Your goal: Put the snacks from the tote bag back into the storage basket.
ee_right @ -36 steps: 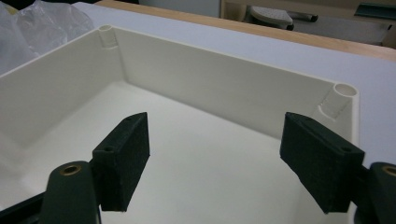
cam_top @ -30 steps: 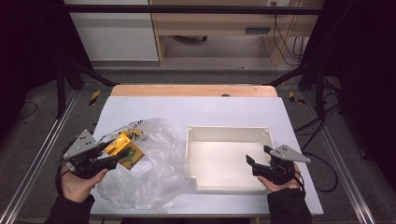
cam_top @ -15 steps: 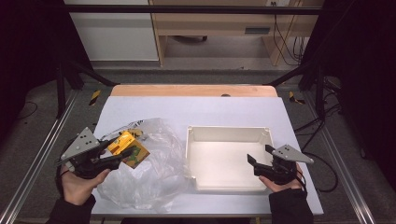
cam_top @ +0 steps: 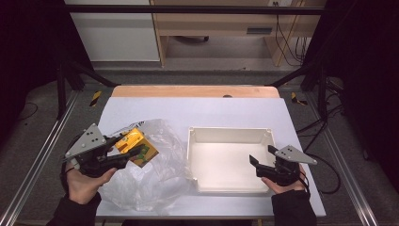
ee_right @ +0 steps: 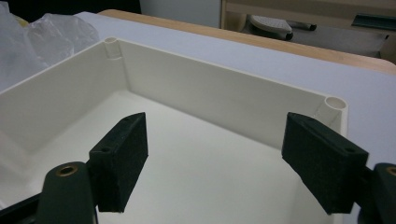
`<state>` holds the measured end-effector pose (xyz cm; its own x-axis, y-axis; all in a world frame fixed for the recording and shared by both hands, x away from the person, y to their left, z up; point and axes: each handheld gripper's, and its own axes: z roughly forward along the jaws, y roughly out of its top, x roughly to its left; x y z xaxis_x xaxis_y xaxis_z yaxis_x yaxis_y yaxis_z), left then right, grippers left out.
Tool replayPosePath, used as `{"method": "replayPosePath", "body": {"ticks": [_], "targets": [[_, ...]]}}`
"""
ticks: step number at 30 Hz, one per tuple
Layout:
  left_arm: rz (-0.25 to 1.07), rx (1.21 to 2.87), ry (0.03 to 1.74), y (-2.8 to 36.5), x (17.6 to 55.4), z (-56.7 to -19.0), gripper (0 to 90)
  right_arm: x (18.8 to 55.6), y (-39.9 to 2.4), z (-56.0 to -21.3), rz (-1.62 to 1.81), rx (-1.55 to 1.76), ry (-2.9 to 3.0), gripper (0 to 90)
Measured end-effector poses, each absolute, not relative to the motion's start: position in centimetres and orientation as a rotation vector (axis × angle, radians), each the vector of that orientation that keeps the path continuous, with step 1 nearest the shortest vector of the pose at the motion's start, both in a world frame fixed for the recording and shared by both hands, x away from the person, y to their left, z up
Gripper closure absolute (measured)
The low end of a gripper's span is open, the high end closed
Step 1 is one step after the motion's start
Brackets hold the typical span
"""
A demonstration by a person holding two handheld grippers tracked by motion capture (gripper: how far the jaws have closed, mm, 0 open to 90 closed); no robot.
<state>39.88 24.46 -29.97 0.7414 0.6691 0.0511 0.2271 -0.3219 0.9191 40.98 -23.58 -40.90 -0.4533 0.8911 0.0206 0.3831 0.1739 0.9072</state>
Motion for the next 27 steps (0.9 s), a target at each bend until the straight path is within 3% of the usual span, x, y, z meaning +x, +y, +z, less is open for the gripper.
{"method": "replayPosePath", "body": {"ticks": [27], "targets": [[0.449, 1.932, 0.508, 18.3, 41.6, -27.8, 50.7, 41.0, -23.8, -40.9, 1.256, 1.201, 1.923, 22.5]]}}
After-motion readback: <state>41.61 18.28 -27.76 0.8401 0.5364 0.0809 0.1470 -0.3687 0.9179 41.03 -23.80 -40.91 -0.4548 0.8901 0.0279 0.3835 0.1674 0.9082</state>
